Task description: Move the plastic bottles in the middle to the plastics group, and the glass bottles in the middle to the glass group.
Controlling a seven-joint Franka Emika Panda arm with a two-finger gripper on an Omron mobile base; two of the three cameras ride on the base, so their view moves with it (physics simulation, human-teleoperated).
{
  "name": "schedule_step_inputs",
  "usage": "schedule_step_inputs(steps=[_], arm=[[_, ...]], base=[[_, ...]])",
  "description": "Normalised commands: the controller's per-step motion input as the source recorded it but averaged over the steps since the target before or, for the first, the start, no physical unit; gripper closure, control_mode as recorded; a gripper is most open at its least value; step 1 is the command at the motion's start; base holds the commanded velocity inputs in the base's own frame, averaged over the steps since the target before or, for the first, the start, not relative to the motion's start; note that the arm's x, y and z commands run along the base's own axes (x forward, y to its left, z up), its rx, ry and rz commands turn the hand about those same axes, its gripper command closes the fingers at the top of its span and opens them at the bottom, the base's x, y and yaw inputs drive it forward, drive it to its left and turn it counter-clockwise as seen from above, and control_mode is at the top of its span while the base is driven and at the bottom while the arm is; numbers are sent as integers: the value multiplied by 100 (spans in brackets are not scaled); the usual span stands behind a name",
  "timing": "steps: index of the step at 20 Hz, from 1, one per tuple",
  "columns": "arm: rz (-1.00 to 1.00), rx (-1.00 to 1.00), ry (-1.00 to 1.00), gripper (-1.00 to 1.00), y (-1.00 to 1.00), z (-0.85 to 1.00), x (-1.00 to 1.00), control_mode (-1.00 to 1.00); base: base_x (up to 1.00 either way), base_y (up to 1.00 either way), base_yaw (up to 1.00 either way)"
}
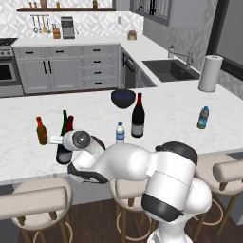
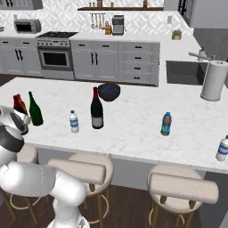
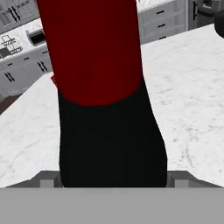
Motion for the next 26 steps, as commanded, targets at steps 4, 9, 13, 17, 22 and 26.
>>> schedule_step_inputs(steps=[4,9,13,17,22,26], arm=[[-11,-4,0,100,46,0,30,-100],[-5,-2,6,100,28,-4,33,-100],[0,-4,19,100,2,-16,26,-100],[0,-4,10,100,1,-14,28,-100],[0,-4,0,100,0,-9,19,-100],[0,-5,0,100,6,-31,0,-100]], base=[[0,0,0],[0,0,0],[0,0,0],[0,0,0],[0,0,0],[0,0,0]])
